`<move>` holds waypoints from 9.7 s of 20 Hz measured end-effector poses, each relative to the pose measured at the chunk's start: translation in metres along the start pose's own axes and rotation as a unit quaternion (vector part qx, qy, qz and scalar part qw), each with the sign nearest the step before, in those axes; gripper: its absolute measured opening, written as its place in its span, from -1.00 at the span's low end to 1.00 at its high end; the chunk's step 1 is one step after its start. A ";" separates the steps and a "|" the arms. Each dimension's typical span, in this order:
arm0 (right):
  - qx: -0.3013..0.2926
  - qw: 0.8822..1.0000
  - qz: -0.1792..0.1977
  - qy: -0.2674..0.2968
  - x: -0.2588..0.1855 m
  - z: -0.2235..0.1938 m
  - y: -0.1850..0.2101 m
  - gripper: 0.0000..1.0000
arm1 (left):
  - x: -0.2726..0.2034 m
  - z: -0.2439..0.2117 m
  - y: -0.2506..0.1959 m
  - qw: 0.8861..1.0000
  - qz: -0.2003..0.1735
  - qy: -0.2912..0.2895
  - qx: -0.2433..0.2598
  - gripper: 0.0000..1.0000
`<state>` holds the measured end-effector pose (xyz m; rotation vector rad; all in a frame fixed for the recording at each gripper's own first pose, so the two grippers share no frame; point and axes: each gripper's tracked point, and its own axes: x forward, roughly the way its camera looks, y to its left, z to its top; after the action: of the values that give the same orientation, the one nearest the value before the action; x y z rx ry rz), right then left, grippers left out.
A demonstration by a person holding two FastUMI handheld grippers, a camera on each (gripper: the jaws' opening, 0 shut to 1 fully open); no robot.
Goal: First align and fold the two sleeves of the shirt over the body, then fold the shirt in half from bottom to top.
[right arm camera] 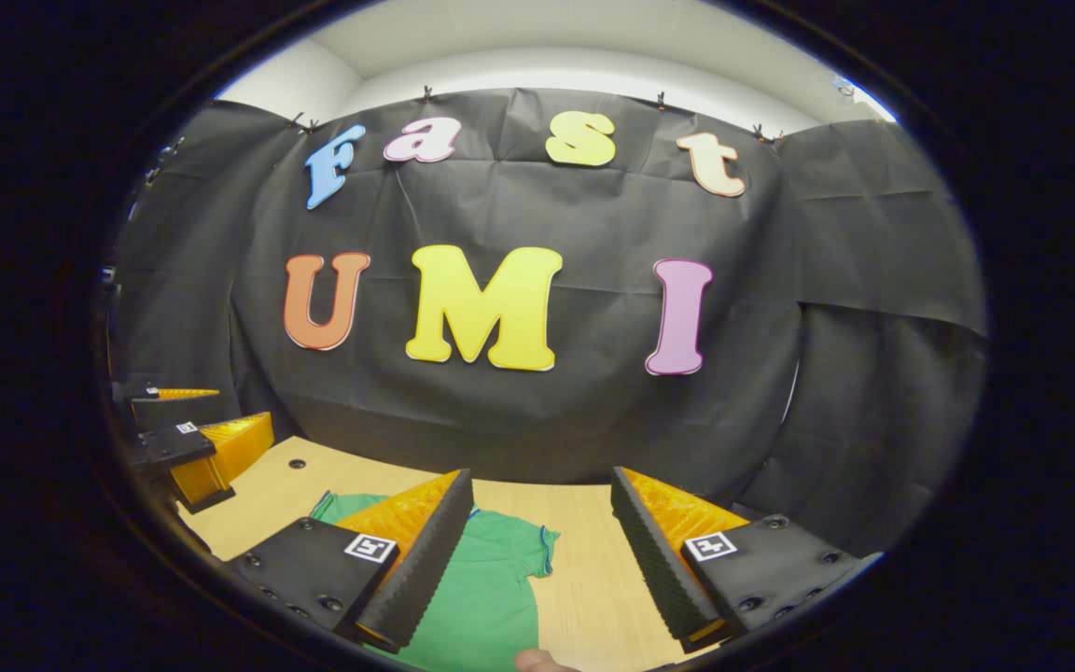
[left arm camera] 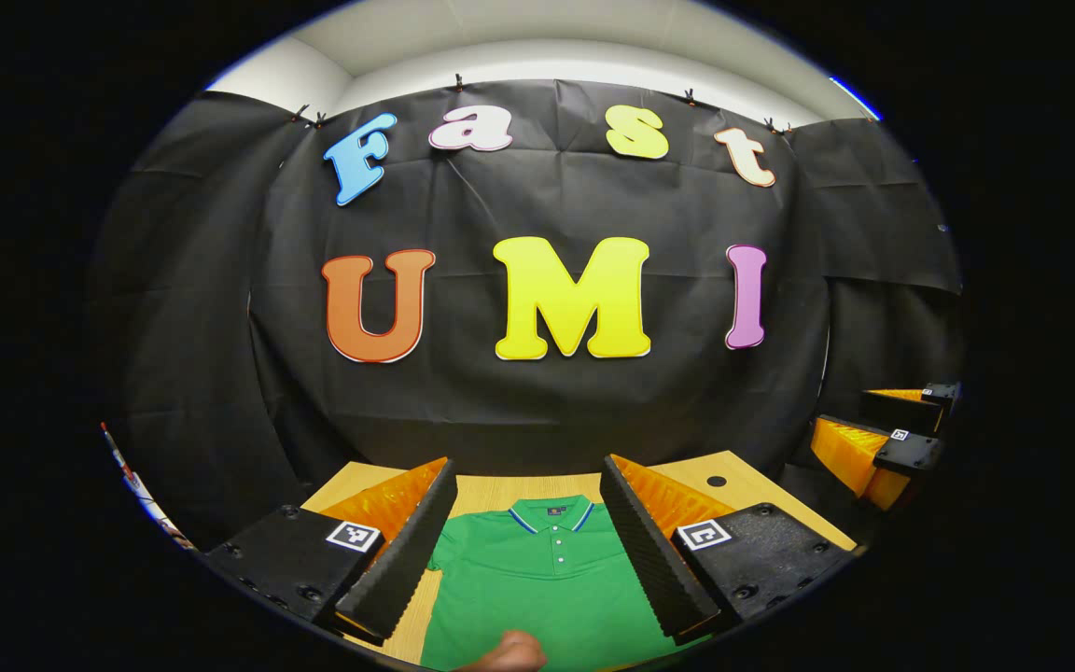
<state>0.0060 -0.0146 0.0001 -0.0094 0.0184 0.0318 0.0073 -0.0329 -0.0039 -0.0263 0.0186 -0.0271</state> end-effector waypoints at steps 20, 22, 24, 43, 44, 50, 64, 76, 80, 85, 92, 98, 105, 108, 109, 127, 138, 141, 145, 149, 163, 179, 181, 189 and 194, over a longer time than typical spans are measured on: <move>0.019 0.993 0.005 0.114 0.085 -0.094 -0.002 0.89 | 0.031 -0.034 0.002 0.999 0.013 0.031 -0.001 1.00; 0.016 0.990 0.005 0.137 0.105 -0.115 0.000 0.93 | 0.036 -0.035 0.002 0.999 0.010 0.031 0.002 0.99; 0.013 0.987 0.004 0.160 0.127 -0.136 -0.002 0.93 | 0.041 -0.038 0.002 0.999 0.009 0.033 0.004 0.99; -0.011 0.936 -0.025 0.351 0.302 -0.329 -0.034 0.92 | 0.051 -0.080 0.028 0.994 0.058 0.087 0.022 0.99; -0.010 0.933 -0.025 0.360 0.305 -0.334 -0.033 0.89 | 0.050 -0.084 0.030 0.994 0.061 0.092 0.021 1.00; -0.009 0.925 -0.008 0.379 0.315 -0.352 -0.021 0.53 | 0.041 -0.101 0.043 0.990 0.078 0.115 0.018 0.99; -0.022 0.931 0.013 0.364 0.318 -0.332 -0.006 -0.88 | 0.011 -0.106 0.062 0.987 0.107 0.123 0.019 0.99; -0.069 0.946 0.105 0.299 0.299 -0.282 0.064 -0.95 | -0.028 -0.096 0.084 0.985 0.134 0.109 0.006 0.99; -0.093 0.938 0.140 0.305 0.286 -0.298 0.092 -1.00 | -0.045 -0.107 0.094 0.981 0.150 0.122 -0.003 0.99; -0.118 0.924 0.161 0.327 0.269 -0.327 0.115 -0.94 | -0.064 -0.116 0.108 0.977 0.168 0.132 -0.014 0.99; -0.076 0.919 0.172 0.348 0.236 -0.316 0.131 -0.65 | -0.069 -0.127 0.133 0.973 0.177 0.144 -0.028 0.99; -0.020 0.933 0.165 0.319 0.184 -0.265 0.123 0.21 | -0.040 -0.123 0.161 0.975 0.169 0.141 -0.028 1.00; -0.002 0.960 0.128 0.248 0.122 -0.188 0.089 0.92 | 0.018 -0.135 0.168 0.980 0.119 0.154 -0.043 1.00; 0.005 0.975 0.094 0.201 0.095 -0.141 0.067 0.92 | 0.047 -0.149 0.178 0.979 0.111 0.169 -0.040 0.99; 0.007 0.979 0.084 0.184 0.084 -0.126 0.060 0.92 | 0.057 -0.157 0.182 0.977 0.112 0.178 -0.039 0.99; -0.039 0.994 -0.002 0.102 -0.031 -0.037 0.033 0.87 | 0.214 -0.322 0.190 0.924 0.063 0.372 -0.064 1.00; -0.029 0.987 -0.017 0.155 -0.031 -0.070 0.042 0.91 | 0.259 -0.360 0.197 0.906 0.064 0.414 -0.062 0.24; -0.024 0.986 -0.019 0.162 -0.029 -0.076 0.041 0.89 | 0.258 -0.366 0.192 0.901 0.051 0.427 -0.065 -0.07; -0.021 0.986 -0.020 0.164 -0.031 -0.076 0.039 0.93 | 0.257 -0.370 0.197 0.896 0.053 0.439 -0.050 -0.45; -0.018 0.987 -0.027 0.160 -0.036 -0.074 0.030 0.91 | 0.258 -0.372 0.200 0.896 0.051 0.438 -0.045 -0.79; 0.001 0.991 -0.037 0.125 -0.042 -0.055 0.008 0.91 | 0.262 -0.300 0.131 0.919 -0.019 0.394 0.006 -0.93; 0.013 0.984 -0.058 0.169 -0.038 -0.088 -0.010 0.91 | 0.244 -0.341 0.006 0.884 -0.140 0.446 0.020 -0.66; 0.021 0.982 -0.056 0.179 -0.037 -0.094 -0.012 0.91 | 0.243 -0.340 0.006 0.887 -0.130 0.443 0.010 -0.33; 0.033 0.970 -0.034 0.238 -0.021 -0.135 -0.015 0.92 | 0.213 -0.303 0.031 0.906 -0.105 0.409 -0.021 0.98; 0.019 0.953 -0.007 0.302 -0.013 -0.188 -0.014 0.91 | 0.157 -0.307 0.060 0.910 -0.090 0.403 -0.021 0.98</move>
<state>-0.0100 -0.0307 -0.1876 0.0188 0.6332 0.0137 0.1601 0.0152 -0.3154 -0.0594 0.8486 -0.2224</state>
